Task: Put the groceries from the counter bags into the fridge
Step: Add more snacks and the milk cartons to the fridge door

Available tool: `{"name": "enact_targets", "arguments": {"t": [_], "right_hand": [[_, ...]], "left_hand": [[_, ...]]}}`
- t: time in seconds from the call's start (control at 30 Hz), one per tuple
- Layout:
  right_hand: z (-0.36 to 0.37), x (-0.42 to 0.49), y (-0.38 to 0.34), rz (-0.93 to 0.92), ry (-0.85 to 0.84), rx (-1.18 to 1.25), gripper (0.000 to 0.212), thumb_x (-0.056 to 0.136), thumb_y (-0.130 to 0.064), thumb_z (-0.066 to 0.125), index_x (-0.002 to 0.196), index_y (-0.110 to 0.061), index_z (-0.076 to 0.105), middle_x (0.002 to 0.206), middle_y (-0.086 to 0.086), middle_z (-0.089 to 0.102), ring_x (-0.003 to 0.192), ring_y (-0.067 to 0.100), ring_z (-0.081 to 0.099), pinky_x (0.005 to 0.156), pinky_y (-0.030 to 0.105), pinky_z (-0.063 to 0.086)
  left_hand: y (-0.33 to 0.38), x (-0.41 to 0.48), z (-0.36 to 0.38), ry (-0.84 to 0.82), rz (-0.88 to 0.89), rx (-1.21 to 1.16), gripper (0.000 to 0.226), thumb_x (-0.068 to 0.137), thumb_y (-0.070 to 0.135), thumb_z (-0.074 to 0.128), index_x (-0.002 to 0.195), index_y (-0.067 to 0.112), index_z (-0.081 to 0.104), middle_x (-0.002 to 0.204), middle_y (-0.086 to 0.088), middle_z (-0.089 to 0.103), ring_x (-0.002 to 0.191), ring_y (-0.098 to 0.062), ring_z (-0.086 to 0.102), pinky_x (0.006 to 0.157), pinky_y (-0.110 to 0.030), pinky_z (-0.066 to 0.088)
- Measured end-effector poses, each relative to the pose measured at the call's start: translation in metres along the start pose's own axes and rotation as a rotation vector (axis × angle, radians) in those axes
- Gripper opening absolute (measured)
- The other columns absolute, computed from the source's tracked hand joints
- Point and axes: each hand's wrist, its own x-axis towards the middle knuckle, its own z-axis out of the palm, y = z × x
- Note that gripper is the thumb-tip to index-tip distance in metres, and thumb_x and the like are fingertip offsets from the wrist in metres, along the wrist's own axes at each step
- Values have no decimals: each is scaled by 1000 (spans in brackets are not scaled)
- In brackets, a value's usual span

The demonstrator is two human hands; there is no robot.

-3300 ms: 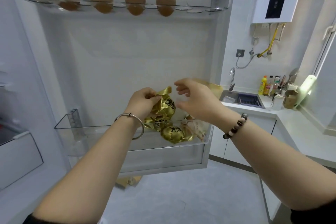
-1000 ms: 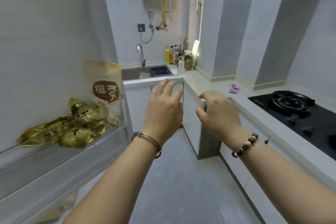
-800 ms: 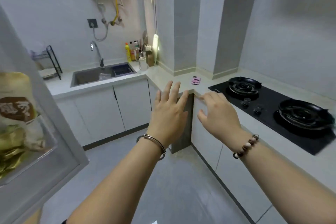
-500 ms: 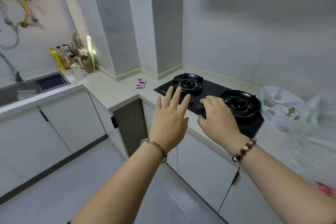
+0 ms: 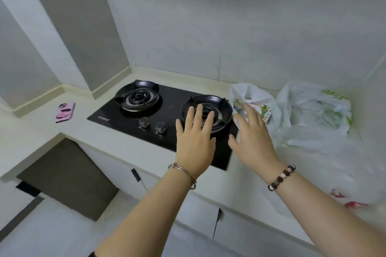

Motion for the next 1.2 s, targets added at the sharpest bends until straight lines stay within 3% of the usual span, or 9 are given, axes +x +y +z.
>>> {"name": "enact_targets", "arguments": {"t": [0.1, 0.57, 0.67, 0.8, 0.9, 1.0, 1.2], "right_hand": [[14, 14, 24, 80, -21, -36, 57, 79, -21, 66, 131, -7, 48, 149, 16, 28, 137, 34, 26, 110, 44, 30], [52, 92, 117, 418, -82, -37, 61, 87, -21, 58, 142, -10, 33, 152, 7, 24, 140, 19, 19, 109, 26, 20], [63, 98, 129, 446, -104, -8, 58, 87, -18, 58, 140, -7, 36, 149, 8, 29, 138, 21, 24, 109, 25, 20], [76, 111, 150, 431, -52, 14, 42, 89, -5, 51, 131, -2, 47, 139, 11, 44, 130, 25, 37, 104, 28, 29], [87, 125, 168, 427, -26, 46, 30, 88, -2, 50, 117, -1, 55, 123, 12, 56, 115, 30, 50, 93, 38, 42], [102, 138, 183, 433, -108, 47, 26, 90, -8, 50, 115, -4, 58, 116, 11, 59, 108, 29, 53, 86, 38, 45], [136, 154, 205, 478, -490, 43, 27, 89, -10, 52, 115, -7, 58, 116, 11, 60, 104, 27, 57, 83, 31, 47]], "left_hand": [[8, 35, 32, -11, 97, 14, 69, 75, 31, 71, 137, 16, 45, 147, -16, 38, 136, -37, 35, 100, -61, 34], [12, 170, 158, -214, 348, -216, 72, 76, 26, 65, 139, 12, 34, 145, -20, 38, 131, -41, 39, 100, -55, 40], [14, 178, 180, -281, 379, -261, 67, 73, 23, 66, 135, 9, 43, 139, -20, 45, 126, -40, 46, 95, -55, 44], [20, 187, 200, -323, 473, -287, 59, 76, 27, 47, 133, 10, 50, 133, -12, 55, 121, -36, 52, 92, -52, 46], [22, 189, 215, -336, 530, -235, 57, 78, 36, 35, 126, 13, 56, 126, -10, 60, 115, -34, 57, 88, -49, 49], [21, 191, 230, -351, 625, -191, 53, 78, 42, 36, 115, 15, 62, 117, -9, 64, 108, -33, 61, 87, -45, 49], [16, 200, 243, -536, 773, -184, 57, 79, 53, 33, 107, 14, 63, 102, -3, 59, 103, -28, 54, 88, -38, 38]]}}
